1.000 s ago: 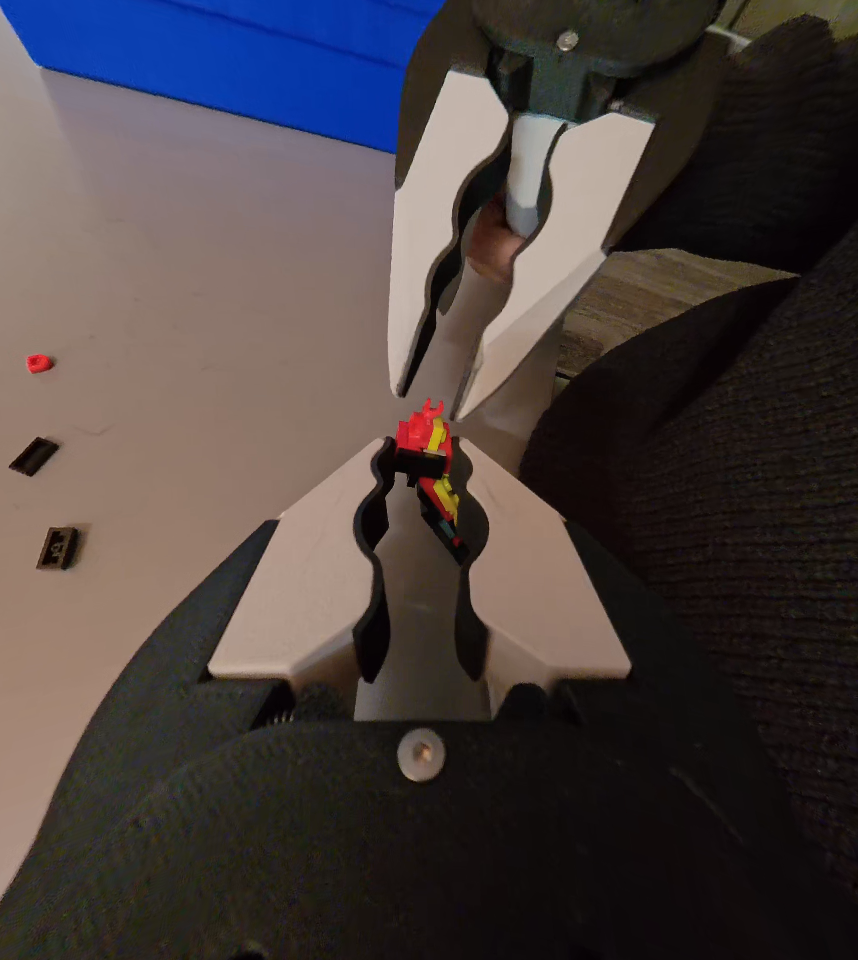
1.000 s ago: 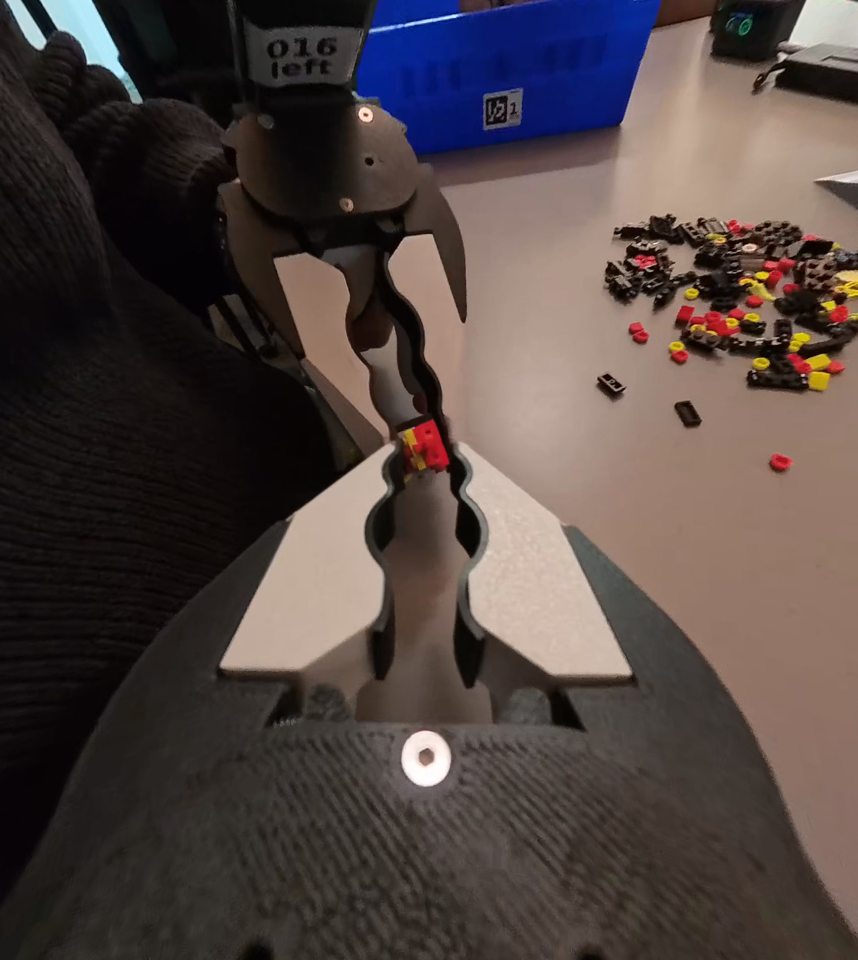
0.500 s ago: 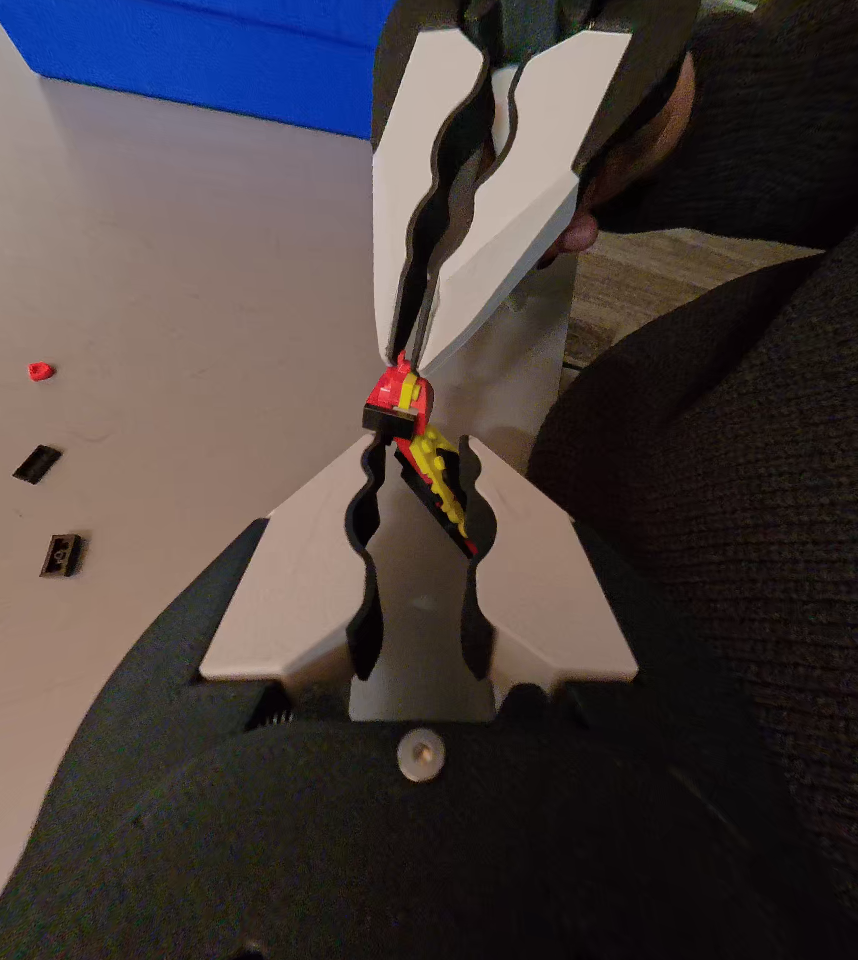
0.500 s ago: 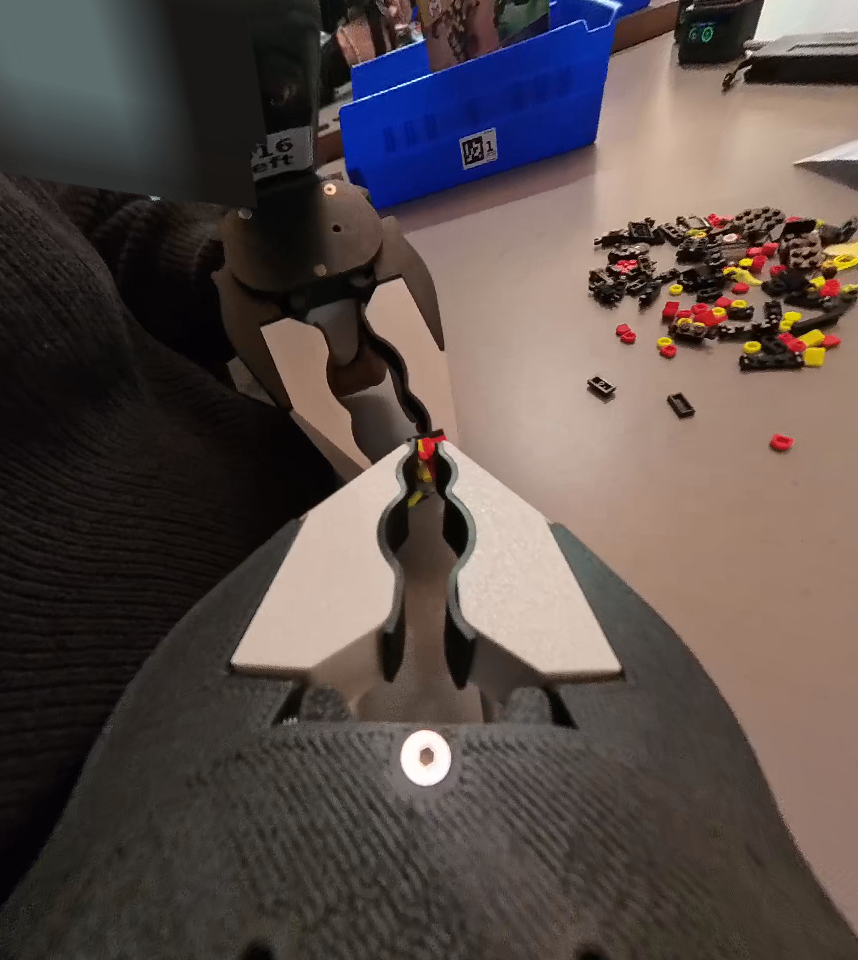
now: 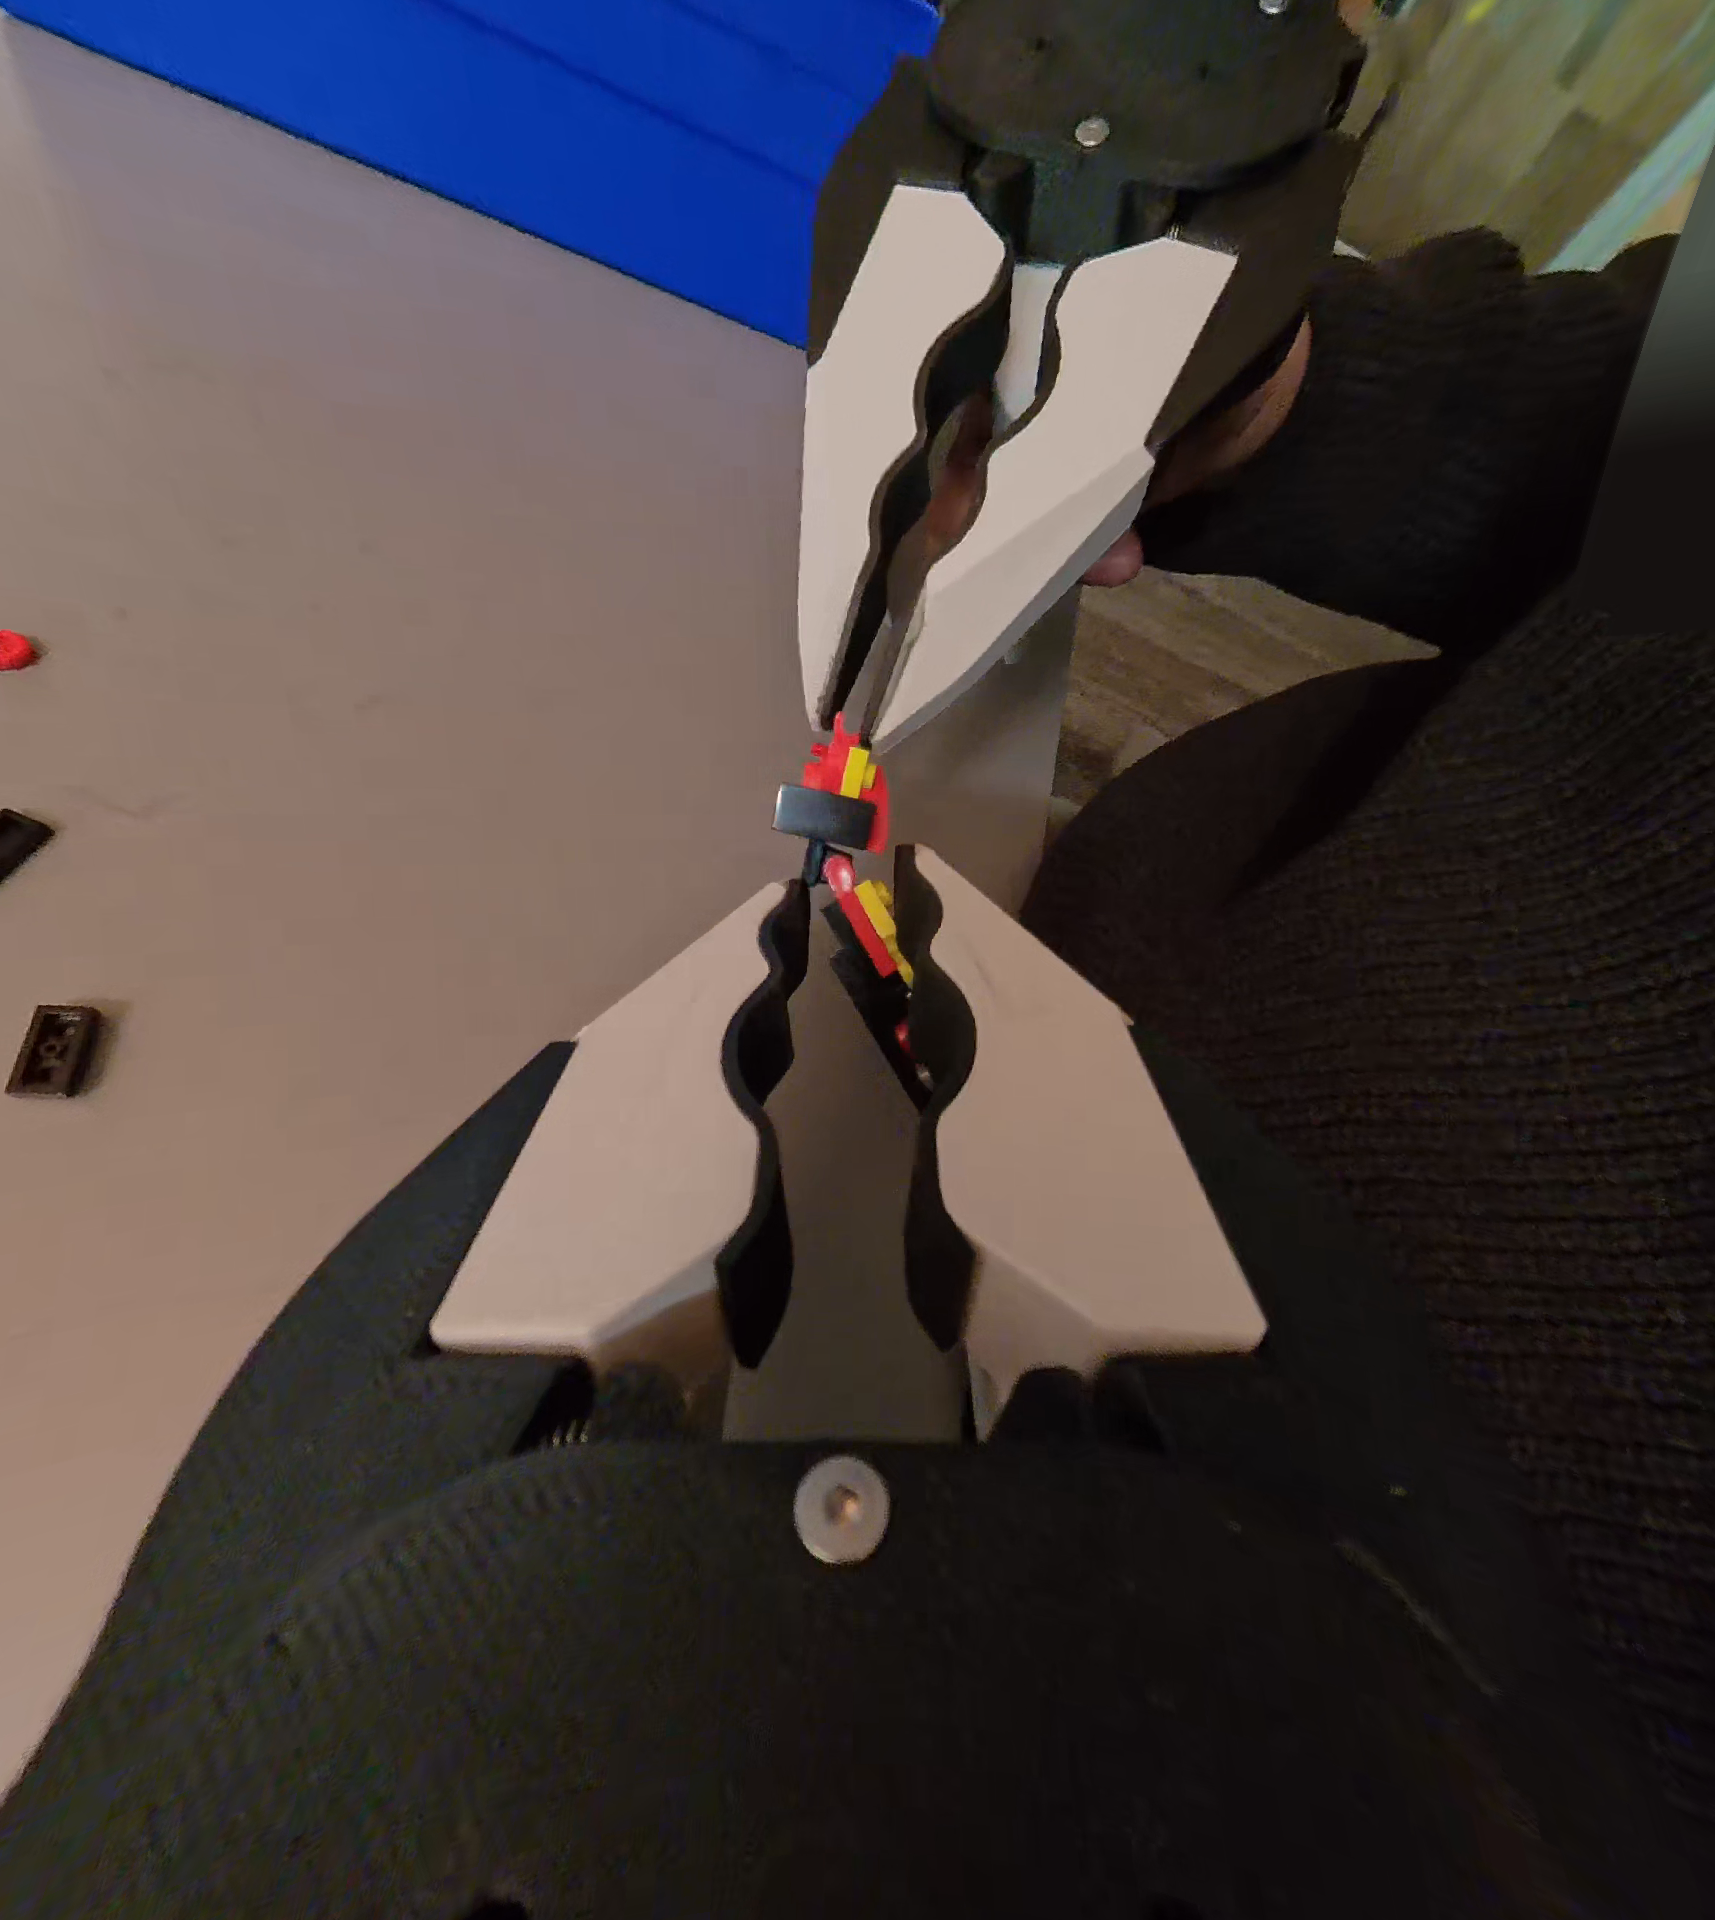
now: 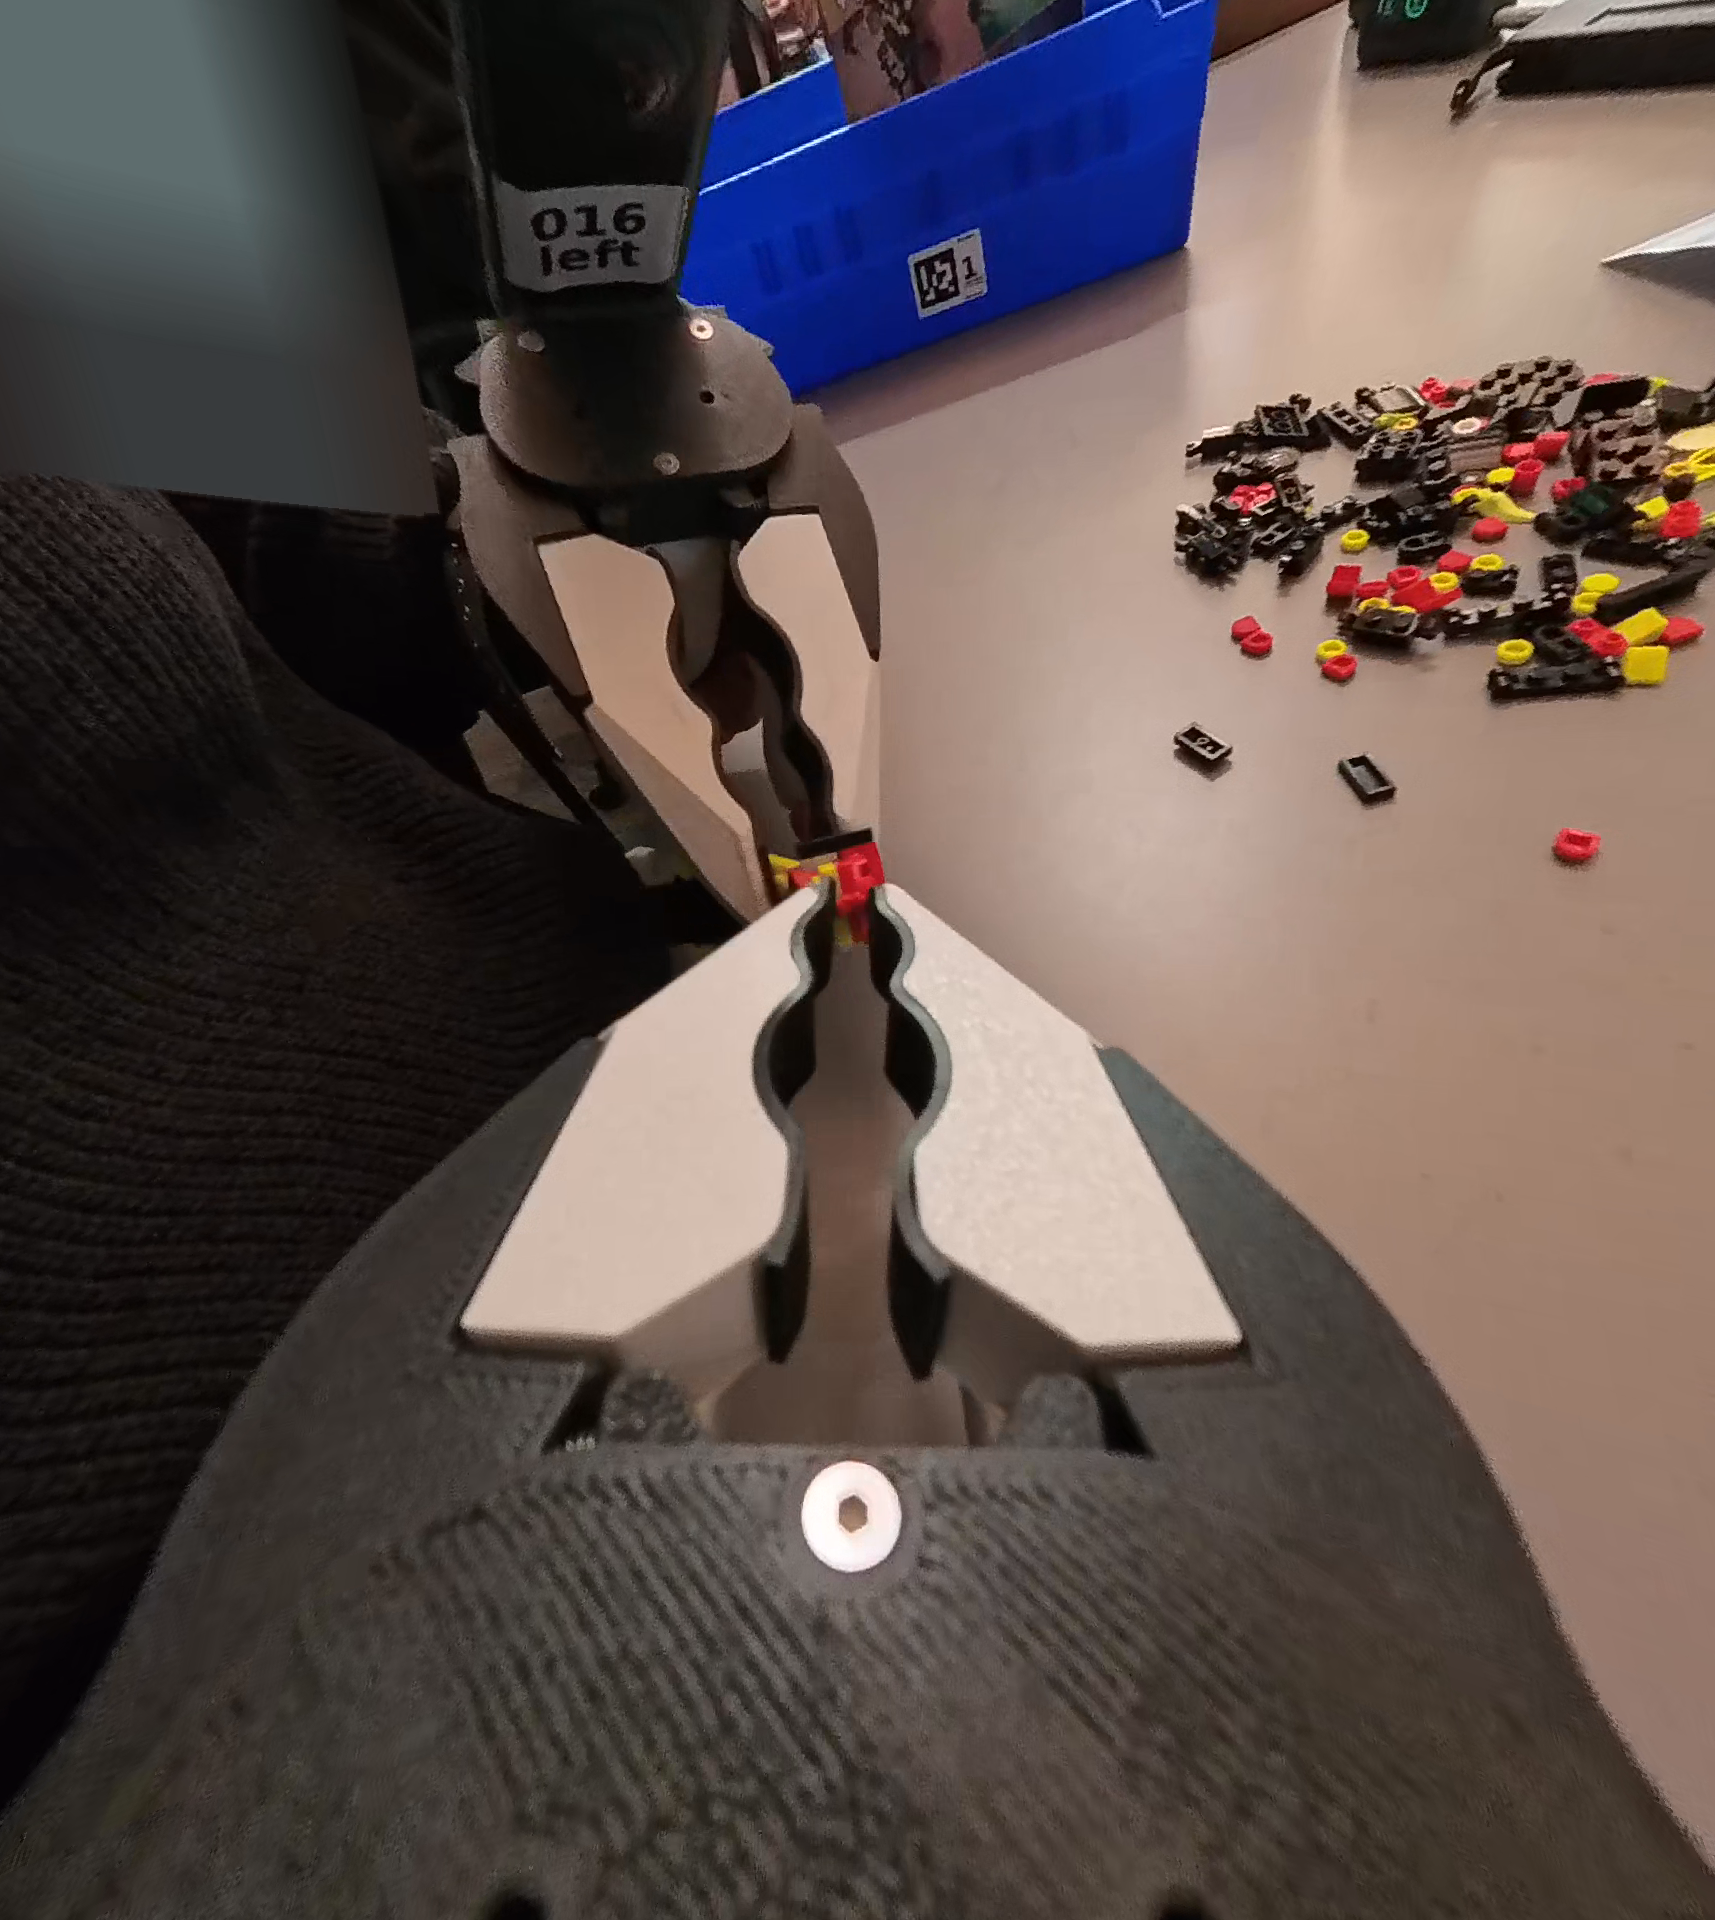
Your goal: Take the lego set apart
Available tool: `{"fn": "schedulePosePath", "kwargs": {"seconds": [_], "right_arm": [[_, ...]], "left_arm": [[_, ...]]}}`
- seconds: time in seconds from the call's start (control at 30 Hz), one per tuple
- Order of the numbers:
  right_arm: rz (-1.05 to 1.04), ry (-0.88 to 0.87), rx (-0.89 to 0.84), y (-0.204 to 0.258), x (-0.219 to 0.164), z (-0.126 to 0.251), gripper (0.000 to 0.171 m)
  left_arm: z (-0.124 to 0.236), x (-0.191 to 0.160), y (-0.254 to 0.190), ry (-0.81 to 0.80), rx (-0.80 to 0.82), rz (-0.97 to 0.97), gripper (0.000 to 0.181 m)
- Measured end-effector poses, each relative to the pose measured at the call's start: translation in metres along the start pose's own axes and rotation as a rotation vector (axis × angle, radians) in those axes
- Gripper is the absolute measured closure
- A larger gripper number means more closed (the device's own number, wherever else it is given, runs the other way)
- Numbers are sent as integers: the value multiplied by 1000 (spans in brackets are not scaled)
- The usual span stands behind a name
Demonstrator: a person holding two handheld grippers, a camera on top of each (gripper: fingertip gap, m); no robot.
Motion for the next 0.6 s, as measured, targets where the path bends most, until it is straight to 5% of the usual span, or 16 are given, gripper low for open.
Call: {"fn": "schedulePosePath", "kwargs": {"seconds": [0.6], "right_arm": [[-56,-9,66,0,0,3,167]], "left_arm": [[-1,-3,0,7,3,9,168]]}}
Point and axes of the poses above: each gripper's, where its closed fingertips meet, z back along the fingers, x out of its top, y = z × x across the jaws, the point moved 7 cm from there along z, back along the fingers, and after that the axes turned 10 degrees about -z, right-handed, at the moved point
